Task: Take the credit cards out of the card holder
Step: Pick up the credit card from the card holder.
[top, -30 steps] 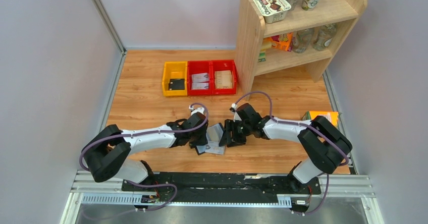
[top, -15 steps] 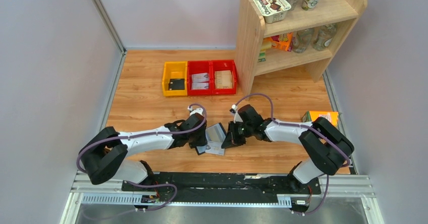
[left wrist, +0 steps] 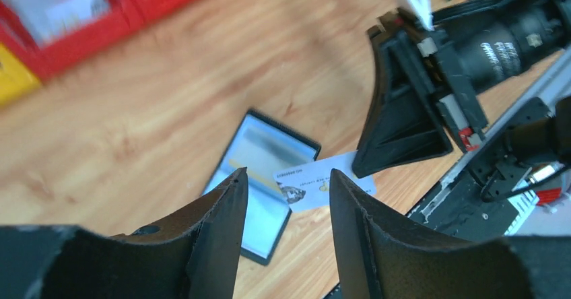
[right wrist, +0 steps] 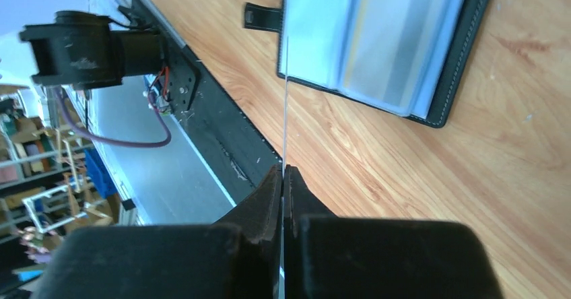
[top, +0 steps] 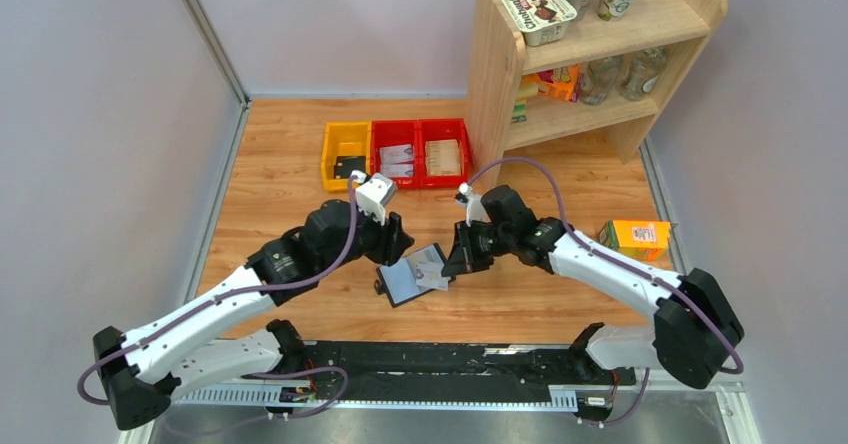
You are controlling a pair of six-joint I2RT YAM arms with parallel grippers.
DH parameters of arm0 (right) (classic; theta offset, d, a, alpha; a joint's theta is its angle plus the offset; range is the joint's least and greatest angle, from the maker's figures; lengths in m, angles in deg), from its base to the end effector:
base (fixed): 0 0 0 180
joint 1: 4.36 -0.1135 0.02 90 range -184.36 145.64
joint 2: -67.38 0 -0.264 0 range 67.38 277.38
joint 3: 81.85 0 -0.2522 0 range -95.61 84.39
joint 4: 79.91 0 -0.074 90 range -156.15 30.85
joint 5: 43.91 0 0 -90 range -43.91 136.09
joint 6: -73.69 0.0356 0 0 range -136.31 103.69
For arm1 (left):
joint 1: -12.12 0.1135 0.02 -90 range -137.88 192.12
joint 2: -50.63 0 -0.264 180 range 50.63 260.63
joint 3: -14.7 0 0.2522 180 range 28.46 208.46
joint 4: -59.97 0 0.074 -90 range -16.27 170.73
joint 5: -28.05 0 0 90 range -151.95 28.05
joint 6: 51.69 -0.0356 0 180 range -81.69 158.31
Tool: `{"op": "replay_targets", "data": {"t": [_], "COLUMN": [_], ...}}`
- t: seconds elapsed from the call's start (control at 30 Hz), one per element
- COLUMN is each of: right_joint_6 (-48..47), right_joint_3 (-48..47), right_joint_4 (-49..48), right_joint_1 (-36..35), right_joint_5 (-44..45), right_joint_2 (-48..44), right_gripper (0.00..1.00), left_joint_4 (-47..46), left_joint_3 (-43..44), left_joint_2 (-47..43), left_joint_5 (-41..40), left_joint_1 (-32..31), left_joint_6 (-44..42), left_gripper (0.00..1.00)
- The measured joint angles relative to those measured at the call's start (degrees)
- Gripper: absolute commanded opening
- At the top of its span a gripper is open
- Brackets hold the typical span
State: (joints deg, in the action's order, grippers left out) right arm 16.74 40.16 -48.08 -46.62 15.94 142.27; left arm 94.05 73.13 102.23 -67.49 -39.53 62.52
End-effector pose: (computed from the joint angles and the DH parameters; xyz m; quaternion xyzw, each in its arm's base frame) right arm 0.1816 0.1892 0.2163 -0.1639 0.8934 0.4006 0.1207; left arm 0.1291 -0.1576 0.3003 0.1778 0.8344 -0.2871 0.4355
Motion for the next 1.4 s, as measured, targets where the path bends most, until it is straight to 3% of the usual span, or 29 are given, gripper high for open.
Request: {"op": "replay_targets", "data": {"t": [0.13,0.37,0.6,0.83,0.93,0.97,1.13,1.23,1.33,1.4], "right_joint_6": [-5.5,-15.2,-22.1,-25.4,-26.0,-26.1,-27.0,-27.9,-28.4,-28.2], "right_joint_3": [-5.0,-14.1,-16.5,-16.6,-16.6,-16.6,-16.6,-16.6,-16.6,-16.5], "right_joint_4": [5.7,12.9,16.0,16.1,16.2,16.2,16.8,16.6,16.4,16.3], "right_joint_1": [0.0,0.0,0.0,0.0,0.0,0.0,0.0,-0.2,-0.2,-0.2], "right_joint_5": [-0.8,-5.3,-12.1,-15.6,-16.6,-16.8,-17.6,-18.5,-18.9,-18.5], "right_joint_2": [-3.9,-9.1,-12.3,-14.1,-14.2,-14.2,-14.2,-14.4,-14.4,-14.4], "right_gripper": [0.0,0.0,0.0,0.0,0.0,0.0,0.0,0.01,0.2,0.42], "left_joint_4": [2.3,9.3,17.0,23.8,26.2,27.0,29.7,30.2,30.3,30.0], "left_joint_3": [6.3,13.4,20.2,28.4,29.9,30.1,30.8,30.8,30.8,30.7], "left_joint_2": [-1.8,3.1,8.2,15.5,19.1,20.1,22.6,22.6,22.6,22.6], "left_joint_5": [5.8,24.7,34.5,41.4,43.5,44.2,47.9,50.6,52.1,52.4], "left_joint_1": [0.0,0.0,0.0,0.0,0.0,0.0,0.4,1.1,1.5,1.8], "left_joint_6": [-11.6,-29.9,-38.8,-42.1,-42.6,-42.8,-43.3,-43.0,-42.5,-41.8], "left_gripper": [0.6,0.7,0.7,0.63,0.49,0.35,0.0,0.0,0.0,0.0]}}
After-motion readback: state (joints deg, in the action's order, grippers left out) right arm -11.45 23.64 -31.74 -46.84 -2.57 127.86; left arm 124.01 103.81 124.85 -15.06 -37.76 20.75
